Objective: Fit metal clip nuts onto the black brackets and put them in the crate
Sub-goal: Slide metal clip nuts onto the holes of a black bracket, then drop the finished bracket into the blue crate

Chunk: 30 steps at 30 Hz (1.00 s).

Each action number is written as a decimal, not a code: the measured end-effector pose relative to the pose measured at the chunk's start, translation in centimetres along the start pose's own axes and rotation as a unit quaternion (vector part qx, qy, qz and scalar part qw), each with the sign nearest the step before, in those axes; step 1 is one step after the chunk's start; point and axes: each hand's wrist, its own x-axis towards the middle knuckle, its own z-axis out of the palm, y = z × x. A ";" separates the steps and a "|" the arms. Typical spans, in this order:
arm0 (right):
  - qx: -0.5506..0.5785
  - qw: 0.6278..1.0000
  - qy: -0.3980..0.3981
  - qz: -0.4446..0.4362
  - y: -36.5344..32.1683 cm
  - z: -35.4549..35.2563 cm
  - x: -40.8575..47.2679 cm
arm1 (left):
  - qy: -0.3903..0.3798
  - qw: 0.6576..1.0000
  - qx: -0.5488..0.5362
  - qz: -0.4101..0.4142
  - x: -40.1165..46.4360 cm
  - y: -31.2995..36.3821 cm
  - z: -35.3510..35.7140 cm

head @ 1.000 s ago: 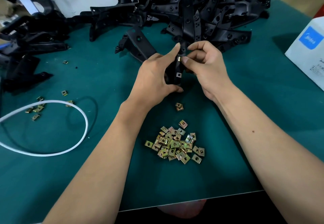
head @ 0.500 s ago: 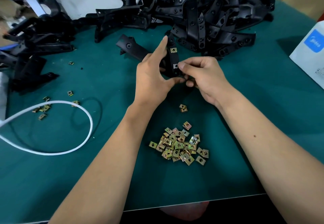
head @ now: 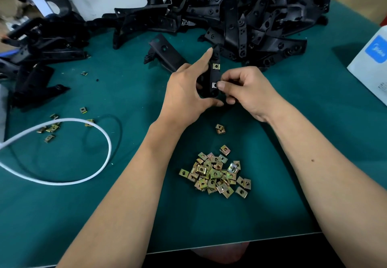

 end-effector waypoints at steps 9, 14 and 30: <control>-0.061 0.993 0.102 -0.004 0.0 2.1 0.4 | 0.022 0.999 0.009 -0.038 -0.1 0.2 0.7; -0.061 0.986 0.154 -0.012 -0.6 3.0 -0.1 | 0.031 0.998 0.057 -0.021 -0.5 0.7 1.1; 0.212 0.919 0.332 -0.003 -2.1 -12.4 -11.3 | -0.086 0.967 0.102 0.219 0.7 19.4 11.3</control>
